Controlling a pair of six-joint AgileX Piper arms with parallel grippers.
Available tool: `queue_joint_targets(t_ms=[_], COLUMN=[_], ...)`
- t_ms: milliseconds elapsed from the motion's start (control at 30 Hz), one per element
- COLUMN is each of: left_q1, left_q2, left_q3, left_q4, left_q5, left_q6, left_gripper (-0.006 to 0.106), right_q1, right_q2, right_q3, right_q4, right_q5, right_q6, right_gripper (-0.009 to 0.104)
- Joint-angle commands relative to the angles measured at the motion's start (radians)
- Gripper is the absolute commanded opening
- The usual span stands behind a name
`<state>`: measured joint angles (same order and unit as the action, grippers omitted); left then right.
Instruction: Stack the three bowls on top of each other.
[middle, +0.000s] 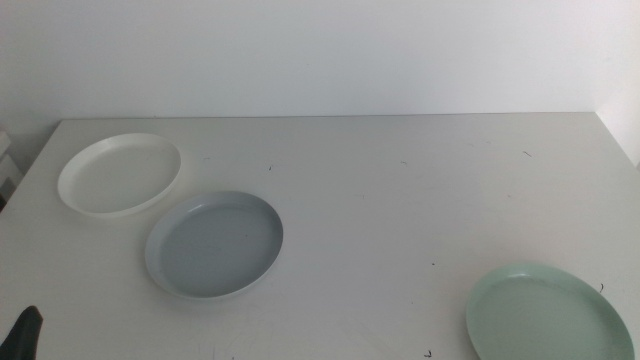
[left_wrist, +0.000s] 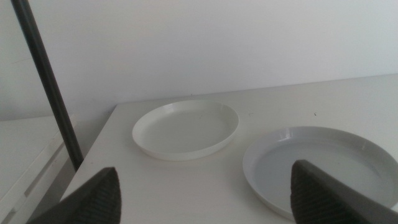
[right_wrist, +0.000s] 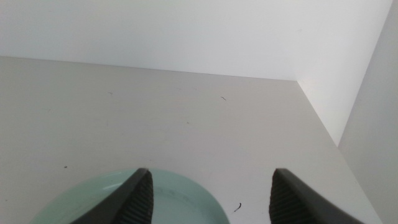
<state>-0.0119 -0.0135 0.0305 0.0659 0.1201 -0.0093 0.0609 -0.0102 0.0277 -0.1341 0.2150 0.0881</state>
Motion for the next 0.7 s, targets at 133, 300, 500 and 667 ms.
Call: queue_joint_targets(t_ms=[133, 300, 500, 667], left_q1=[0.001, 0.001, 0.001, 0.001], left_q2=[0.048, 0.152, 0.293, 0.417], left_q3=[-0.122, -0.220, -0.365, -0.517], left_q4=[-0.008, -0.008, -0.008, -0.016], left_q5=[-0.054, -0.025, 0.101, 0.202], left_q6=[-0.020, -0.060, -0.107, -0.114], left_gripper=[0.105, 0.105, 0.105, 0.105], right_q1=[-0.008, -0.008, -0.008, -0.008], right_q2=[-0.027, -0.027, -0.027, -0.027], right_q3=[-0.006, -0.006, -0.006, -0.006], right_q4=[-0.017, -0.017, -0.017, -0.017], right_q5=[-0.080, -0.080, -0.080, -0.080], right_q6=[-0.004, -0.004, -0.004, -0.004], right_gripper=[0.048, 0.048, 0.048, 0.048])
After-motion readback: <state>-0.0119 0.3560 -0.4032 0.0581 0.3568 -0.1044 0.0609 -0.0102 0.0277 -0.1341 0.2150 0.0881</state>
